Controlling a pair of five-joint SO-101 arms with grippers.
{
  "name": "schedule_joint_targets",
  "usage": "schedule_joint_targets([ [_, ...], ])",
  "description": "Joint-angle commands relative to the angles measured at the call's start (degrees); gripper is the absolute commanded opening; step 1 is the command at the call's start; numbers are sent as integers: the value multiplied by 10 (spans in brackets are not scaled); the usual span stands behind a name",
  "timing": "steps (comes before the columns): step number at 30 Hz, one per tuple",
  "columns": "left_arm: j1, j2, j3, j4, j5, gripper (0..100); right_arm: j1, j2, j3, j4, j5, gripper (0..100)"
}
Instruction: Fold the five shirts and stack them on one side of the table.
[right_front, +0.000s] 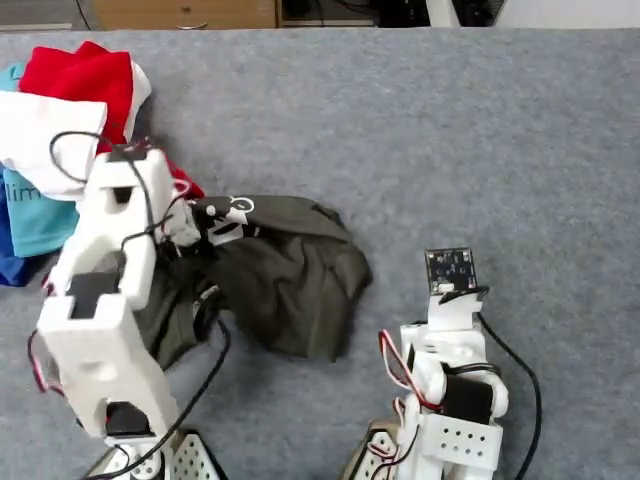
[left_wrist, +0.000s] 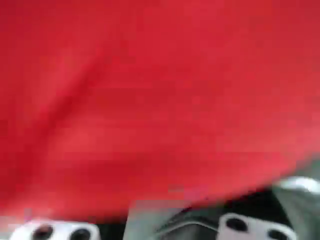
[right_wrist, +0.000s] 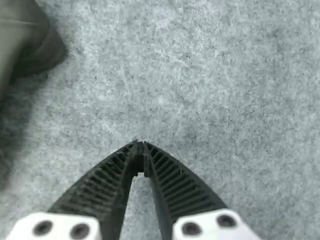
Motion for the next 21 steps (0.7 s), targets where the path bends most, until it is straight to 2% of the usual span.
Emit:
schedule_joint_targets([
  [1, 40, 73, -78, 32, -18, 81, -2, -50, 0, 4, -5, 5],
  [3, 47, 95, -118, 62, -40, 11, -2, -50, 0, 4, -5, 5],
  [13, 54, 94, -210, 98, -44, 18, -2, -50, 0, 4, -5, 5],
  [21, 167, -19, -347, 163, -41, 18, -2, -50, 0, 4, -5, 5],
])
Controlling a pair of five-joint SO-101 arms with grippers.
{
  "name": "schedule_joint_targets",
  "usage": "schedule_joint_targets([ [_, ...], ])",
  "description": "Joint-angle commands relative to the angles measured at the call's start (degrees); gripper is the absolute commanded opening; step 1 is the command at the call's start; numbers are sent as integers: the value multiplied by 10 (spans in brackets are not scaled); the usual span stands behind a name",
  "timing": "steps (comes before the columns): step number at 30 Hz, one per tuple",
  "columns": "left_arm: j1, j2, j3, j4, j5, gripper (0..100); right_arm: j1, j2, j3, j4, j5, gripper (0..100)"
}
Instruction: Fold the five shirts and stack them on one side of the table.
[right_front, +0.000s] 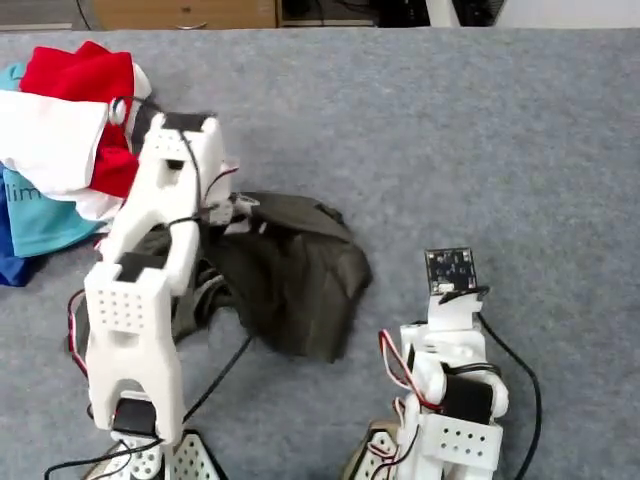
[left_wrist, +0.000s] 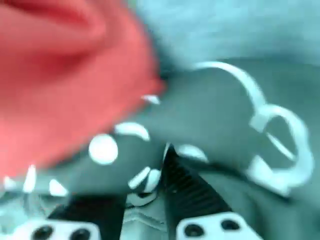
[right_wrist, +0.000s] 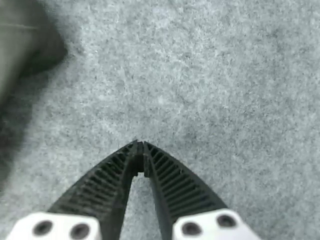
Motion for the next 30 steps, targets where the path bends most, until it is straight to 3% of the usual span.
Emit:
schedule_joint_targets([
  [1, 65, -71, -91, 11, 0, 18, -2, -50, 0, 4, -5, 5],
  [8, 128, -82, -179, 12, 0, 19, -2, -50, 0, 4, -5, 5],
  [16, 126, -82, -182, 51, -4, 24, -2, -50, 0, 4, -5, 5],
  [24, 98, -87, -176, 90, 0, 267, -2, -50, 0, 4, -5, 5],
  [30, 32, -107, -142, 91, 1, 303, -2, -50, 0, 4, -5, 5],
])
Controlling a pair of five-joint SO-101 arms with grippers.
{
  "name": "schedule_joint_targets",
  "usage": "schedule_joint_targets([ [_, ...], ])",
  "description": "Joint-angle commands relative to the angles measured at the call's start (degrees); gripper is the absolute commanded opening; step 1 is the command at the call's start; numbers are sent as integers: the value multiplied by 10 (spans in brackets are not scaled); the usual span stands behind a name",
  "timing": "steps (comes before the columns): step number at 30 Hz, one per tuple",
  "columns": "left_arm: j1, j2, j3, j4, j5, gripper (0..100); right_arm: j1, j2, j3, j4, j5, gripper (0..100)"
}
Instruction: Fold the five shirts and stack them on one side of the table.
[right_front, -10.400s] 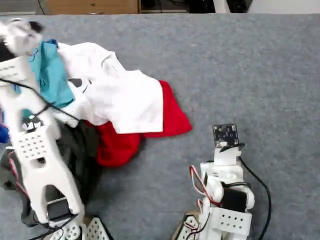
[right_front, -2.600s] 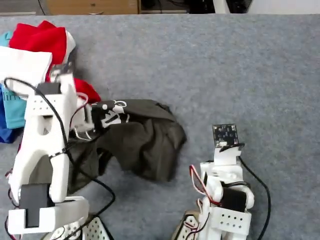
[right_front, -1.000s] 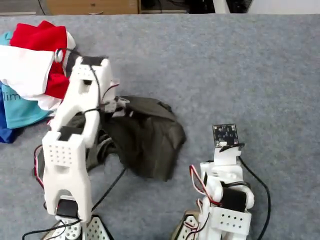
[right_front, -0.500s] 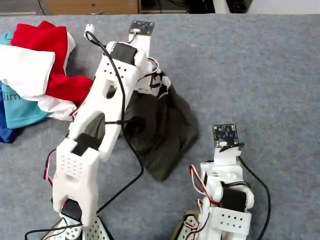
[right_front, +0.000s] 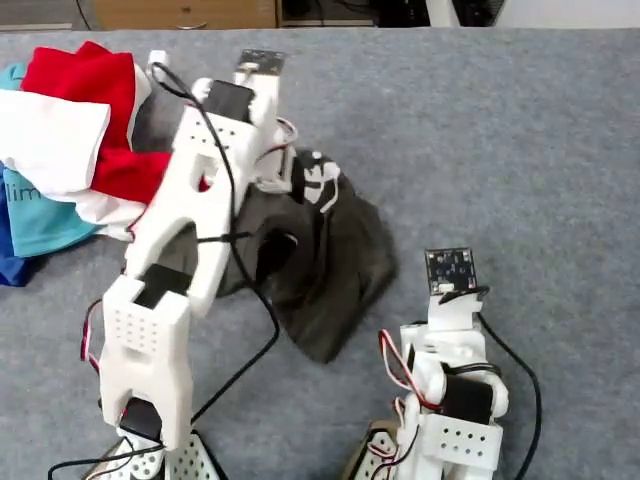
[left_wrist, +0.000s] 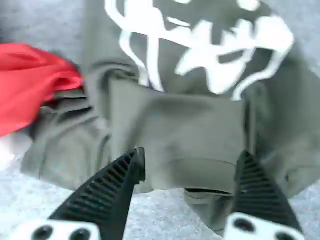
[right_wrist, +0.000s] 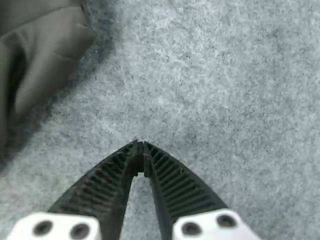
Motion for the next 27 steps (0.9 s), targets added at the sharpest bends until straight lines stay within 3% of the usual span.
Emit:
schedule_joint_targets([
  [1, -49, -66, 28, 8, 1, 303, -2, -50, 0, 4, -5, 5],
  [10, -156, -178, 239, -6, -20, 304, -2, -50, 0, 4, -5, 5],
  [16, -223, -169, 419, -172, -18, 304, -2, -50, 0, 4, -5, 5],
  [20, -213, -156, 499, -258, -18, 301, -2, -50, 0, 4, -5, 5],
  [27, -127, -120, 509, -294, 40, 301, -2, -50, 0, 4, -5, 5],
])
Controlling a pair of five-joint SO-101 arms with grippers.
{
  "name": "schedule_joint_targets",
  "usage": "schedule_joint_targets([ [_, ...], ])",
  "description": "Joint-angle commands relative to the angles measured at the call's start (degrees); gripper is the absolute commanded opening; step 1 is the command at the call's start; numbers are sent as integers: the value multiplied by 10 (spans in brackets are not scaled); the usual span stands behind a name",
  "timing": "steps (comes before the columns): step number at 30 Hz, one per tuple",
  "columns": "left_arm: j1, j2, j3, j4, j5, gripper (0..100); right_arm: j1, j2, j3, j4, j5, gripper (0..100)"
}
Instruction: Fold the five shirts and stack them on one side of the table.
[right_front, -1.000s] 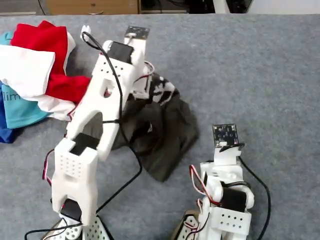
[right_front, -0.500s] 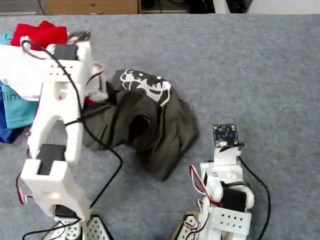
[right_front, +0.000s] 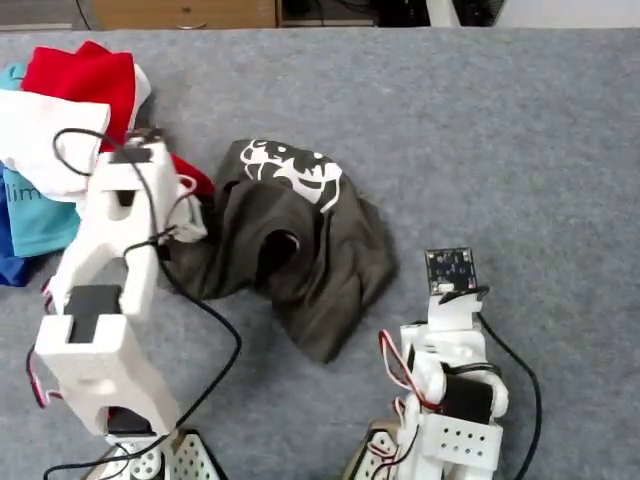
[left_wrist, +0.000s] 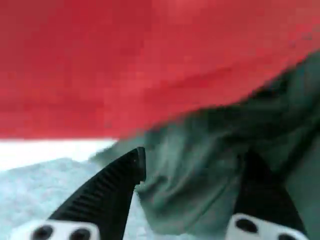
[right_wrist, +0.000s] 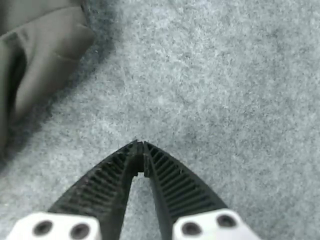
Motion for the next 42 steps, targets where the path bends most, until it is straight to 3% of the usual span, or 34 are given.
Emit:
schedule_joint_targets([
  [1, 60, 15, -2, -22, 26, 301, -2, -50, 0, 4, -5, 5],
  [5, 118, 64, -12, -38, 41, 247, -2, -50, 0, 4, -5, 5],
  [10, 136, 109, -94, -21, 44, 13, -2, -50, 0, 4, -5, 5],
  [18, 179, 77, -325, 177, 40, 19, -2, -50, 0, 4, -5, 5],
  [23, 209, 41, -396, 263, 38, 19, -2, -50, 0, 4, -5, 5],
  [29, 213, 14, -367, 277, -23, 40, -2, -50, 0, 4, -5, 5],
  [30, 210, 12, -351, 277, -40, 84, -2, -50, 0, 4, -5, 5],
  [34, 189, 8, -300, 275, 0, 270, -2, -50, 0, 4, -5, 5],
  [42, 119, 8, -290, 283, -33, 264, -2, -50, 0, 4, -5, 5],
])
